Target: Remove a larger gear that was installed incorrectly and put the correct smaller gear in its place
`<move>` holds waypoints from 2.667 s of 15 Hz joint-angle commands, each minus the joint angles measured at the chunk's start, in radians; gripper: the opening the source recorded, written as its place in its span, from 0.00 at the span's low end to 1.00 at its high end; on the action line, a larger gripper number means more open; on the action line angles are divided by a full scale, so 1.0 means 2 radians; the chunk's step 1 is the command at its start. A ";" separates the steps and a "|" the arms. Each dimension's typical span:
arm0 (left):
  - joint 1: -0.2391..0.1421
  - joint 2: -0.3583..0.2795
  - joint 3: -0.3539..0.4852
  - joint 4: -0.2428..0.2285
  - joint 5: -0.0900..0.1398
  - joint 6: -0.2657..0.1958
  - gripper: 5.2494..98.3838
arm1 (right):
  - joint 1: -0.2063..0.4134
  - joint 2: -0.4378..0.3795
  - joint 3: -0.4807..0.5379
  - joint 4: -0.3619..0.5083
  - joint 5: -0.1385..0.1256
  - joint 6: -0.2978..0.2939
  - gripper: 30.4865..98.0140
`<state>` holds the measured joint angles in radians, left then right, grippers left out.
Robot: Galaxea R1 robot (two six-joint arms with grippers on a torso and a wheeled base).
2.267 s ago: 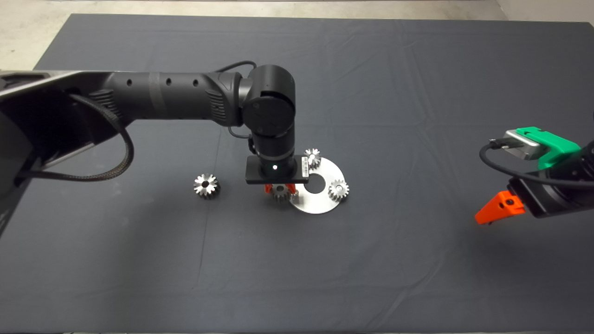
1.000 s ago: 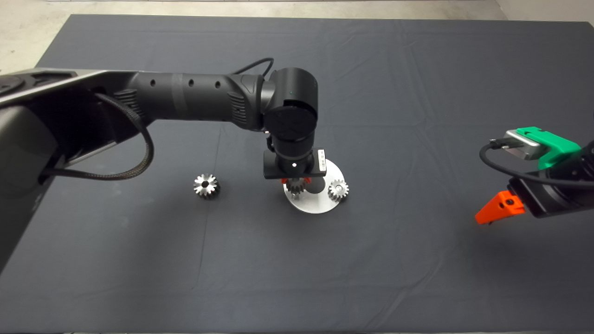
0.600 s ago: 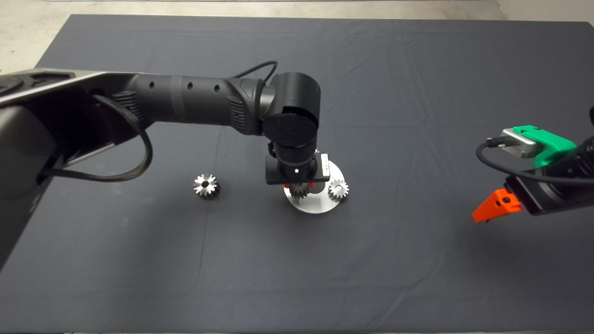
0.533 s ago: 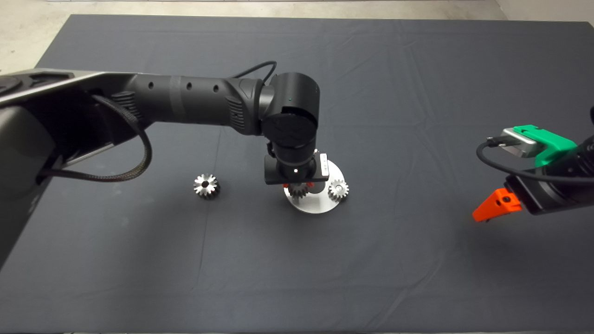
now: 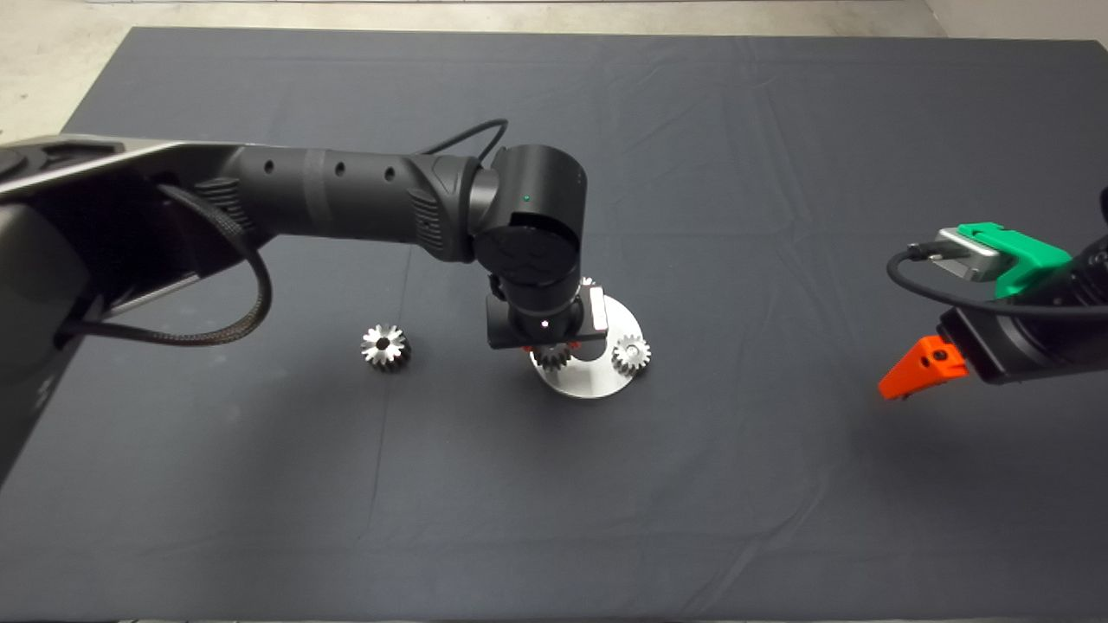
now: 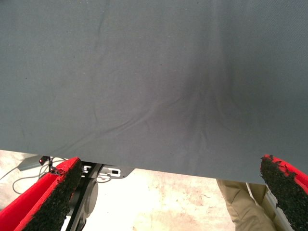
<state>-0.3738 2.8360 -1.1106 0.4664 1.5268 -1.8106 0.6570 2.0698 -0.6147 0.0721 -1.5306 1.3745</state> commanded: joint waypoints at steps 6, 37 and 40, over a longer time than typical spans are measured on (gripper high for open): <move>0.004 0.001 0.018 0.027 0.029 -0.005 0.20 | 0.011 0.002 -0.011 0.018 -0.049 -0.003 1.00; 0.005 0.012 -0.007 0.020 0.045 0.035 0.20 | 0.009 0.022 -0.032 0.017 -0.048 -0.012 1.00; 0.004 0.012 -0.012 0.020 0.045 0.042 0.20 | 0.009 0.023 -0.031 0.017 -0.048 -0.011 1.00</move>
<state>-0.3415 2.8517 -1.1124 0.4926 1.5313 -1.7462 0.6570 2.1089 -0.6791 0.0721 -1.5306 1.3509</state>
